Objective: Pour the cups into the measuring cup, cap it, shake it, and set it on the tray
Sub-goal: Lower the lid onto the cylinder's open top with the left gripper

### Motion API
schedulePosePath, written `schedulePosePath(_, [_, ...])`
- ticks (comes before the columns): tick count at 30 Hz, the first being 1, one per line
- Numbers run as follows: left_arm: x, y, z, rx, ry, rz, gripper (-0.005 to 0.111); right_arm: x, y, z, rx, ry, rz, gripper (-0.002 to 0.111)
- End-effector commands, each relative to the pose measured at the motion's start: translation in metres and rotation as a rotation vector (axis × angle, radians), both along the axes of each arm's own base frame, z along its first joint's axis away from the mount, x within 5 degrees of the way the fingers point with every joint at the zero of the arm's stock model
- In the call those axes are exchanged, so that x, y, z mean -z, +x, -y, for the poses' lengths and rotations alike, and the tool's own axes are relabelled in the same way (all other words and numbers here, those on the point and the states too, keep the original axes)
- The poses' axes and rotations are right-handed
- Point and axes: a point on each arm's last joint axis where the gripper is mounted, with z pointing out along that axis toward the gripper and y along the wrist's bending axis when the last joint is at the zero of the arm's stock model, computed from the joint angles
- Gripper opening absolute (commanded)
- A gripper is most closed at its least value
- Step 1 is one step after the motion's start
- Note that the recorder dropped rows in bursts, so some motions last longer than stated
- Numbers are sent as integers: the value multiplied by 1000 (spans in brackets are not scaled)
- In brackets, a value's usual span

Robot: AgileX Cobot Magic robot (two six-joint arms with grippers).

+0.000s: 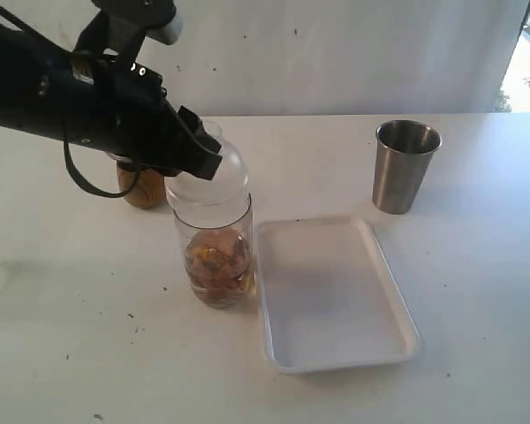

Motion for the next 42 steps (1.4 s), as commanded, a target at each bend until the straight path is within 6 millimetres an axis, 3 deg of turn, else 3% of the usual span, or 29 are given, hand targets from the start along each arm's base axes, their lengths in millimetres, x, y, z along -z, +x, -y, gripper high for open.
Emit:
schedulePosePath(1, [-3,-4,1,28,-6,-2,0,1,0,0,4,3,7,0])
schedulePosePath(7, [-5,-2,2,21,-27,22,0,1,0,0,4,3,7,0])
schedulePosePath(14, [9,3,6,23,4,-24,0,1,0,0,4,3,7,0])
schedulePosePath(22, [13,3,6,28,22,-52,0,1,0,0,4,3,7,0])
schedulePosePath(42, [9,5,7,32,5,-9,0,1,0,0,4,3,7,0])
